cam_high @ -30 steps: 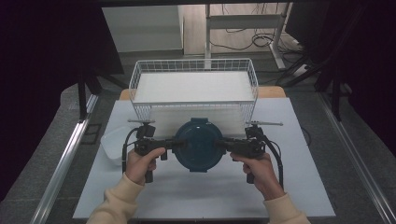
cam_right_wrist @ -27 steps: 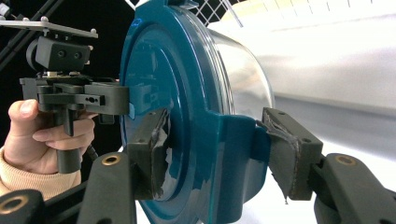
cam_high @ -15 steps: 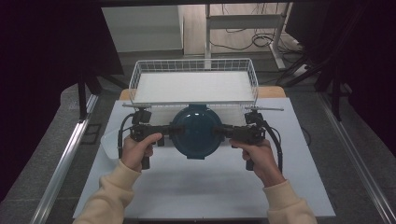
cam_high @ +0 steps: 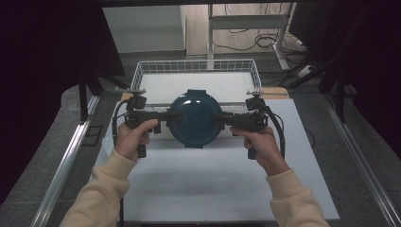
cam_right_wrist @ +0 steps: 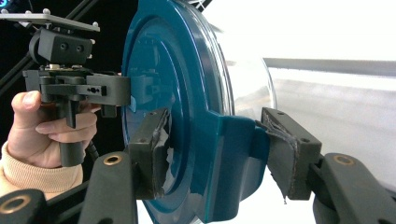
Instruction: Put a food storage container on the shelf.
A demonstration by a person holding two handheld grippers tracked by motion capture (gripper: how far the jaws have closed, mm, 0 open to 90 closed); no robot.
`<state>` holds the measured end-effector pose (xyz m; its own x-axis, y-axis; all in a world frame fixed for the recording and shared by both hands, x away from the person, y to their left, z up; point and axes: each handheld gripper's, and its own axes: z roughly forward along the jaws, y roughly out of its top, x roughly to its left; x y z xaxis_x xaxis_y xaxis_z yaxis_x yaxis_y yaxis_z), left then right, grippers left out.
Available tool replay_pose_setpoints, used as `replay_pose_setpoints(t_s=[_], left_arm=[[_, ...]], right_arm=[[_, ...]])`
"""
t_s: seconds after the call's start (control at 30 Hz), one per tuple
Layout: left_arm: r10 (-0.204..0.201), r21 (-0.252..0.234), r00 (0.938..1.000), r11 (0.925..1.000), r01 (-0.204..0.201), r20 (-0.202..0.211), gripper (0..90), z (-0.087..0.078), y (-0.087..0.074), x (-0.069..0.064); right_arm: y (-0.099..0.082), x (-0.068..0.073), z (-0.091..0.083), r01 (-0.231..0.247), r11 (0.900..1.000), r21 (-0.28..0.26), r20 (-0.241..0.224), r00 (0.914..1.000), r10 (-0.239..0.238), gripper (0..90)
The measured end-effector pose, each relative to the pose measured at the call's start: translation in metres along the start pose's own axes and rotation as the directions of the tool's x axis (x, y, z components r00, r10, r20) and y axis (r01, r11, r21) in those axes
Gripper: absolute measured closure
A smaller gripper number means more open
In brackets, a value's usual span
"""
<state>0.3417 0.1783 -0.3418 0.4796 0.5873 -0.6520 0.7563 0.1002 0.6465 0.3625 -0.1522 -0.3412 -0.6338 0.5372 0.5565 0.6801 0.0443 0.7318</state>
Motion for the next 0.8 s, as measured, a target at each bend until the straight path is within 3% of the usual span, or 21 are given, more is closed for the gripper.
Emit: replay_pose_setpoints(t_s=[0.27,0.8], left_arm=[[0.010,-0.023,0.9998,0.9997,-0.009,0.015,40.0,-0.007,0.020,-0.003],[0.006,-0.026,0.9996,0.9997,-0.005,0.026,39.9,-0.010,0.055,-0.002]], right_arm=[[0.024,0.011,-0.002,0.036,0.9993,-0.008,0.007,0.9993,-0.036,44.2],[0.064,0.013,0.003,0.064,0.9979,0.005,0.012,0.9979,-0.064,44.2]])
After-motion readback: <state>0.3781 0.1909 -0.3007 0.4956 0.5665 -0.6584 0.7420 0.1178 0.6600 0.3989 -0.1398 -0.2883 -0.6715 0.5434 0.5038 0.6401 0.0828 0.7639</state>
